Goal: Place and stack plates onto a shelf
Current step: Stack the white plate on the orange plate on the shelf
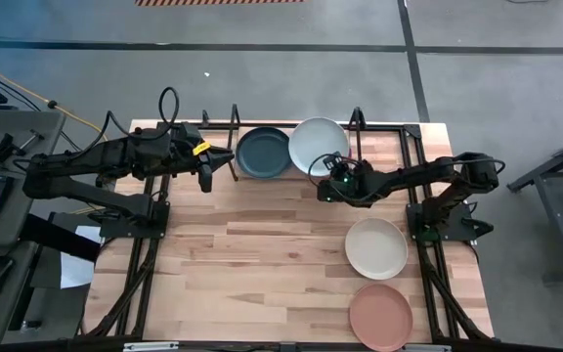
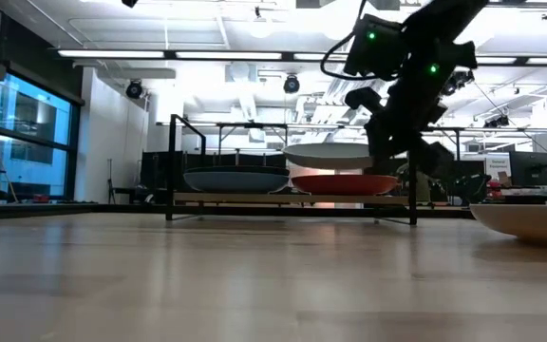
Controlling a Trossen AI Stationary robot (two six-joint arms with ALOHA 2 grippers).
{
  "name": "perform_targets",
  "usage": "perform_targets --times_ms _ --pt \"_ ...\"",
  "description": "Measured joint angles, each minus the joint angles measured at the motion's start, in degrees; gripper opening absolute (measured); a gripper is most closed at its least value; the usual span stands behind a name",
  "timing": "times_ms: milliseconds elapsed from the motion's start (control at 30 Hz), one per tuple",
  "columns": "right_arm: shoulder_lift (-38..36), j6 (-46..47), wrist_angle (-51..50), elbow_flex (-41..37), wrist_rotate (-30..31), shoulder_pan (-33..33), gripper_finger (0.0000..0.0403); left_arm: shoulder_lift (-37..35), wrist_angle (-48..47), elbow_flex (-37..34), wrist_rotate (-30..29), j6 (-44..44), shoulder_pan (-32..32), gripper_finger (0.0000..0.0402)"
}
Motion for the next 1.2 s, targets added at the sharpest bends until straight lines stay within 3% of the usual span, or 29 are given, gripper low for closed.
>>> perform_targets --times_ms 133,433,800,1200 --pt "0.0 0.0 -6.2 2.4 -0.8 -1.1 0.0 0.0 0.0 0.0 0.0 0.1 0.0 0.0056" --pt "0.0 -1.1 -9.9 2.2 -1.3 -1.4 0.0 0.0 0.0 0.0 0.0 0.3 0.0 0.0056" --pt "0.0 -1.4 -9.9 2.1 1.0 -1.3 0.0001 0.0 0.0 0.0 -0.1 0.4 0.0 0.0056" --pt "0.0 -2.8 -9.8 2.1 -3.2 -1.2 0.0013 0.0 0.0 0.0 -0.1 1.2 0.0 0.0056"
